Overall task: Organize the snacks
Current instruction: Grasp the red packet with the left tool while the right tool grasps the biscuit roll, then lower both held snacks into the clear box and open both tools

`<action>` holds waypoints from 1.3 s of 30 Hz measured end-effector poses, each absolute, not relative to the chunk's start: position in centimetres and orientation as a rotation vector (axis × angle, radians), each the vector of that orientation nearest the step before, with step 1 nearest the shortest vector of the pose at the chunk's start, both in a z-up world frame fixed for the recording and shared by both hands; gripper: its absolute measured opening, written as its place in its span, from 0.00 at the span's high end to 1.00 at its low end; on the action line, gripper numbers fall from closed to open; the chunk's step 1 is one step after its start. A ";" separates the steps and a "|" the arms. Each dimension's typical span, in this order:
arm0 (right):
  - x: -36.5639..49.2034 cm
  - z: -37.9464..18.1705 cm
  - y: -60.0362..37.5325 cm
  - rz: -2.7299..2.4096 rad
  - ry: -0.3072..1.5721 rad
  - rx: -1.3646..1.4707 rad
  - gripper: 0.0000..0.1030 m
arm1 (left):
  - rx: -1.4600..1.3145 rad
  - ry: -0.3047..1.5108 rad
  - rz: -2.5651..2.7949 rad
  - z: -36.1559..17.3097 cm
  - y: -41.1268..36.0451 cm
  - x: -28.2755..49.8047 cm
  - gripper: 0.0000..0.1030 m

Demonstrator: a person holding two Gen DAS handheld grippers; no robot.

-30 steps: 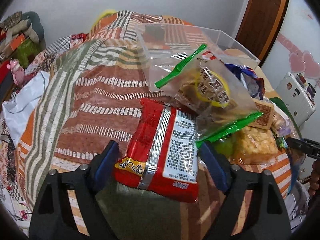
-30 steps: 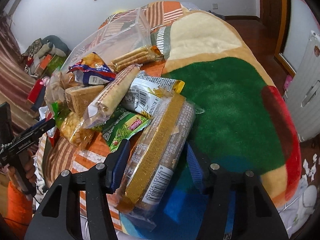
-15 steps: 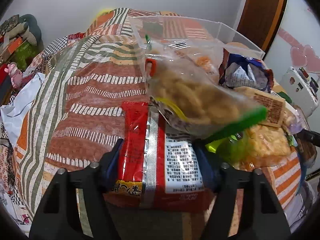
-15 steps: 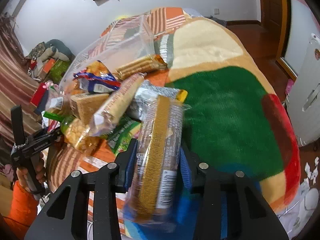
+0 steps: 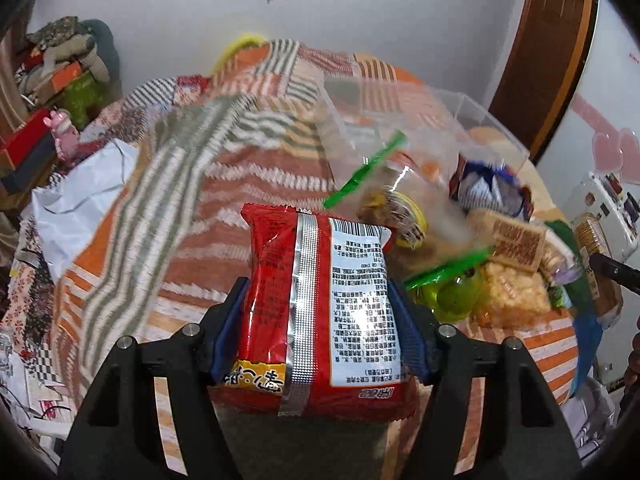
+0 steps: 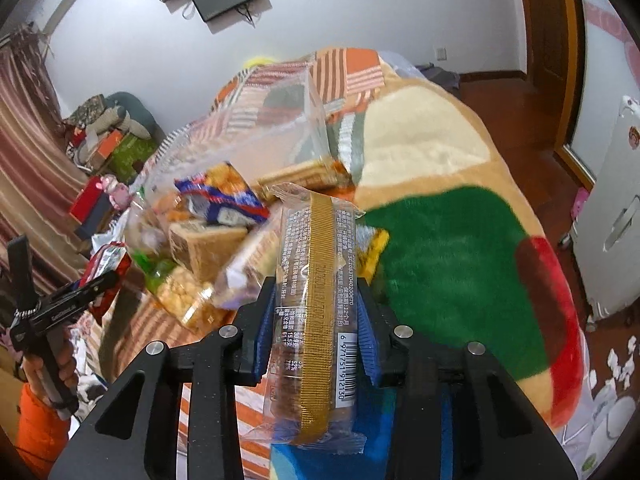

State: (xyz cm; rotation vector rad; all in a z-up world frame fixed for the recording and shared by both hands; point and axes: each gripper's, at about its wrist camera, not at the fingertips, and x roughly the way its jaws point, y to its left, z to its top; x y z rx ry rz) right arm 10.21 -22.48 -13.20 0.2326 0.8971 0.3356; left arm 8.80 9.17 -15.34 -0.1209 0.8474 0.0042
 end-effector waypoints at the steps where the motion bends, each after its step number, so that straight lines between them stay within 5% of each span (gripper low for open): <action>1: 10.4 -12.8 -22.4 0.340 0.882 0.231 0.68 | -0.122 0.830 0.008 -14.6 9.2 8.5 0.35; 21: 15.3 -5.8 -17.5 0.450 0.589 0.143 0.68 | -0.161 0.591 -0.055 -4.8 7.0 13.2 0.35; 39: 21.7 -6.5 -14.7 0.432 0.581 0.109 0.68 | -0.154 0.647 -0.051 -5.9 5.1 22.2 0.35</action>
